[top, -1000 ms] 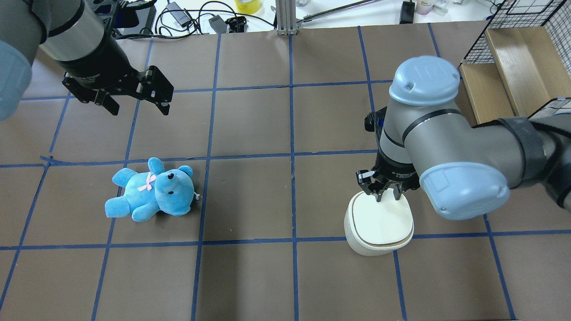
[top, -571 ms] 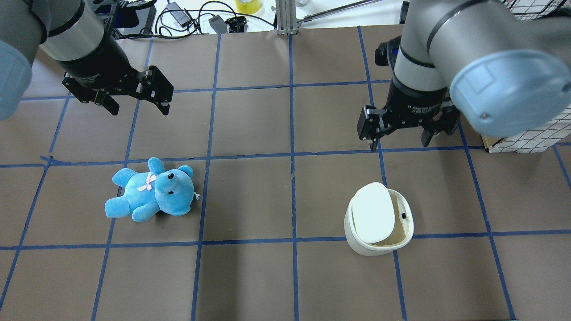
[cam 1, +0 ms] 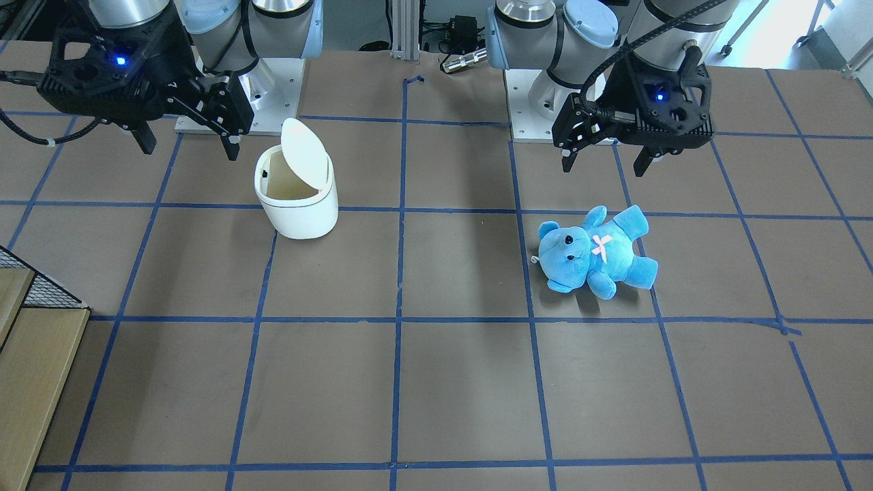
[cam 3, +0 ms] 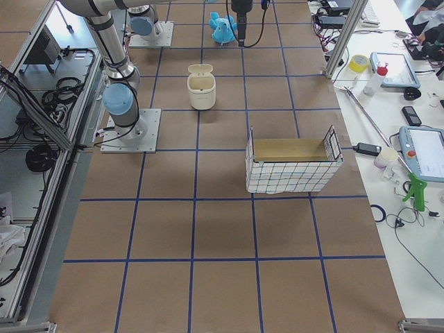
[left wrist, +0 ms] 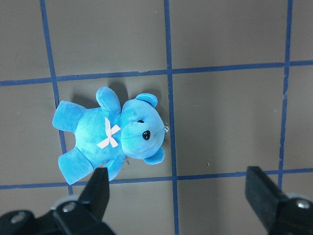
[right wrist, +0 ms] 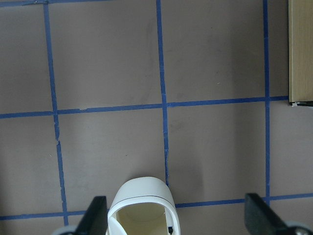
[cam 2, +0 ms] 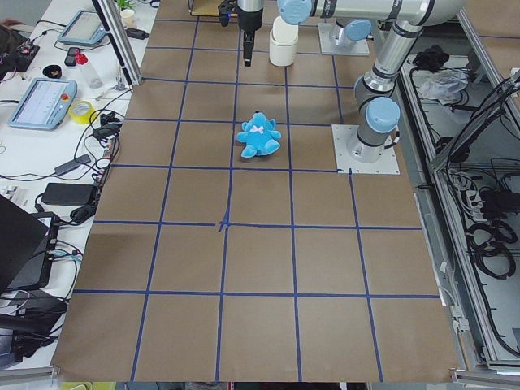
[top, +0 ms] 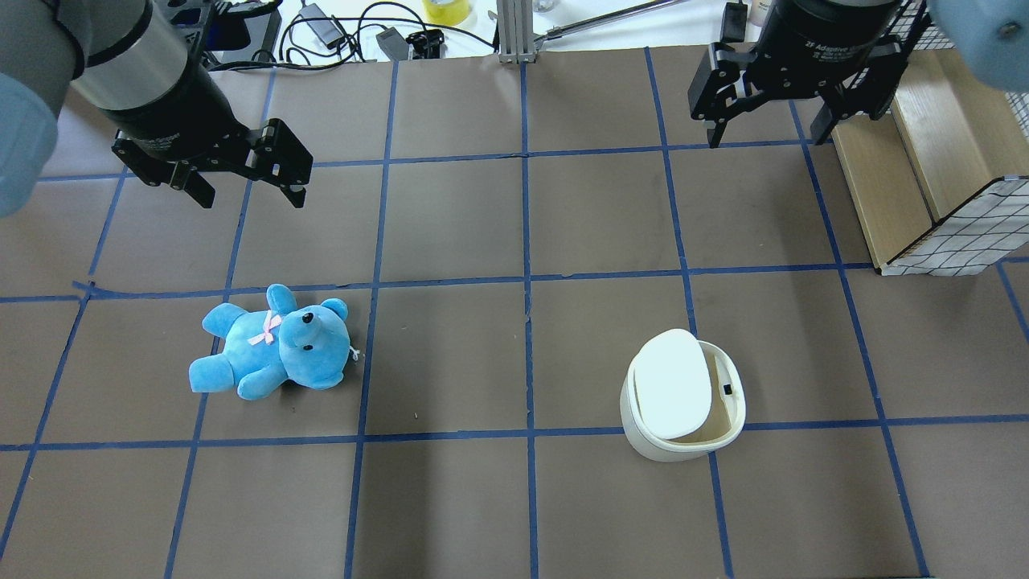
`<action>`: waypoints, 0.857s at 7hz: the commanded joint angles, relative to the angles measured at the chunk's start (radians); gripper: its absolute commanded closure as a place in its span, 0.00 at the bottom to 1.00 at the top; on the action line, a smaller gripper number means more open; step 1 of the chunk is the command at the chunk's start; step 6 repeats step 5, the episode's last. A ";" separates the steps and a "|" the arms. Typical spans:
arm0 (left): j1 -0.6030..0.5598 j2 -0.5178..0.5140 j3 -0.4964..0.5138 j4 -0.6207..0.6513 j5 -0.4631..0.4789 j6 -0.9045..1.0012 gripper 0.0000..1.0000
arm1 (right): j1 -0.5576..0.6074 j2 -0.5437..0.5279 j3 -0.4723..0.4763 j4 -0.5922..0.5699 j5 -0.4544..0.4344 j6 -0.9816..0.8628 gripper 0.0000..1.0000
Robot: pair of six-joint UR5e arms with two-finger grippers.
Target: Open trash can with right arm
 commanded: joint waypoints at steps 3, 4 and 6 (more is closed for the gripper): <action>0.000 0.000 0.000 0.000 0.000 0.000 0.00 | -0.003 0.001 0.004 -0.021 0.020 -0.004 0.00; 0.000 0.000 0.000 0.000 0.000 0.000 0.00 | -0.003 0.001 0.015 -0.046 0.051 -0.002 0.00; 0.000 0.000 0.000 0.000 0.000 0.000 0.00 | -0.003 0.001 0.016 -0.054 0.050 -0.007 0.00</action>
